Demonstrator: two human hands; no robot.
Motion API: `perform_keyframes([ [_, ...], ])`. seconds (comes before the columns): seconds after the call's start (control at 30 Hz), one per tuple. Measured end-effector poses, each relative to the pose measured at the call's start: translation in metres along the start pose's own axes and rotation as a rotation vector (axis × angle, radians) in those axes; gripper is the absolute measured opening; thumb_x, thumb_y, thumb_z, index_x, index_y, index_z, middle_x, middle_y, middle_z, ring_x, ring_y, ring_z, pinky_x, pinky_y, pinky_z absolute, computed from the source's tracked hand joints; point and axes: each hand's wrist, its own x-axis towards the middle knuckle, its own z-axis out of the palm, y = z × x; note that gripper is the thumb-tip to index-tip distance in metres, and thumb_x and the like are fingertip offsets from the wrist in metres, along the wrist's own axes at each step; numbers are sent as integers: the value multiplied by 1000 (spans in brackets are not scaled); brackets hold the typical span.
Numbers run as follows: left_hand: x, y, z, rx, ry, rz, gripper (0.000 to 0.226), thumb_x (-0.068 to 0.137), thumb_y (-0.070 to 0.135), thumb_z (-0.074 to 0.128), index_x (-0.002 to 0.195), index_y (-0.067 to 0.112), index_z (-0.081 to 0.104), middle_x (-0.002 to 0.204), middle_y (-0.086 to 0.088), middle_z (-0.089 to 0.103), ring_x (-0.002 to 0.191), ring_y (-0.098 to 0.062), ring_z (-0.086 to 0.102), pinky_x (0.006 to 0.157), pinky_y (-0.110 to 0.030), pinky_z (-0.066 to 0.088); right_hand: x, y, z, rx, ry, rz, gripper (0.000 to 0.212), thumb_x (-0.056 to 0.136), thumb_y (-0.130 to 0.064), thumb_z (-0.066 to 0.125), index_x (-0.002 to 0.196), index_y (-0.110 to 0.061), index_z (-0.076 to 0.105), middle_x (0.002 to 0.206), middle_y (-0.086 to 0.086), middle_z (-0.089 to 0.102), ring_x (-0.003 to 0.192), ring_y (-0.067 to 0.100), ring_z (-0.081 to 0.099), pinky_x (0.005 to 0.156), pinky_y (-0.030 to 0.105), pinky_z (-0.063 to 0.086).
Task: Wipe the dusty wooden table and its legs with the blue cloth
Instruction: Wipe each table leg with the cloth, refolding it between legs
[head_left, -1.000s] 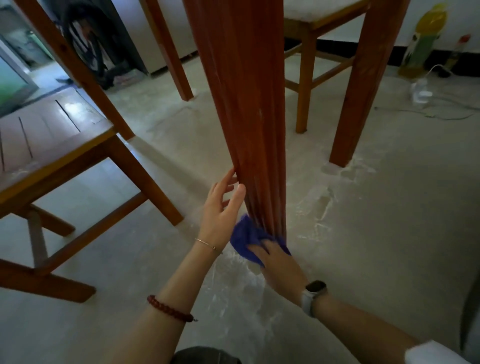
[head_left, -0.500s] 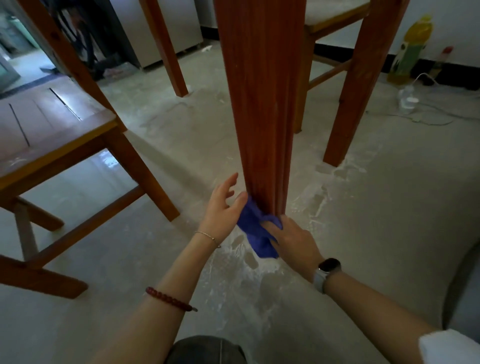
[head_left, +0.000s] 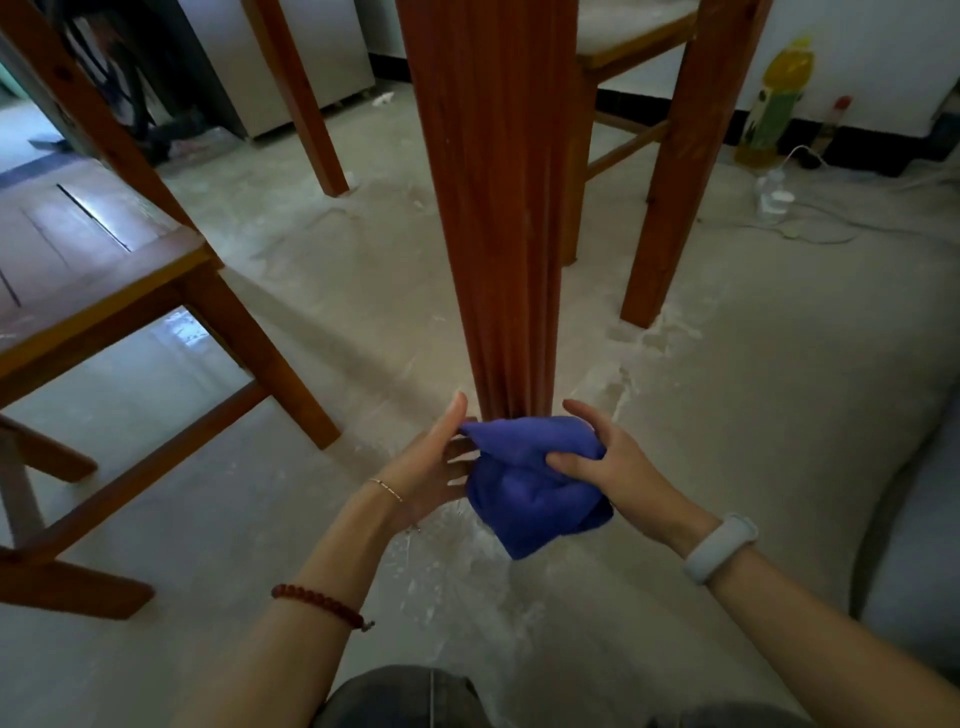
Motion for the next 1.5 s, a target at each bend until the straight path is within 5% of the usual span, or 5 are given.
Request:
perform_keyframes([
  [0.67, -169, 107, 122, 394, 220, -175, 45, 84, -6, 55, 127, -2, 46, 108, -18, 57, 97, -29, 55, 67, -28, 48, -145, -167, -36, 204, 687, 470, 11, 90, -5, 48, 90, 1, 57, 85, 10, 59, 81, 21, 55, 54, 16, 41],
  [0.87, -268, 174, 143, 547, 223, -261, 61, 82, 19, 66, 135, 19, 36, 138, -10, 29, 123, -26, 38, 101, -36, 35, -216, -280, -65, -106, 374, 318, 9, 92, -14, 51, 101, -17, 51, 87, -7, 54, 76, 4, 50, 61, 6, 35],
  [1.07, -357, 234, 167, -26, 234, -431, 35, 91, 31, 51, 124, 18, 47, 136, -7, 46, 115, -21, 47, 85, -34, 42, -263, -398, -99, -305, 9, 381, 38, 92, -9, 45, 129, -11, 40, 107, 5, 55, 100, 14, 54, 84, 24, 38],
  [1.27, -402, 272, 174, -341, 271, -453, 84, 74, 78, 37, 137, 22, 37, 141, -1, 40, 131, -28, 37, 107, -45, 31, -279, -489, -119, 541, -190, 311, 48, 72, -16, 69, 117, -12, 52, 100, -1, 71, 93, 9, 66, 74, 19, 52],
  [1.5, -438, 312, 147, -581, 137, -222, 42, 94, 42, 37, 121, 12, 51, 126, -14, 56, 116, -33, 53, 97, -48, 43, -259, -515, -102, 510, -134, 352, 49, 93, -4, 45, 139, -17, 35, 121, 2, 61, 105, 13, 62, 79, 21, 53],
])
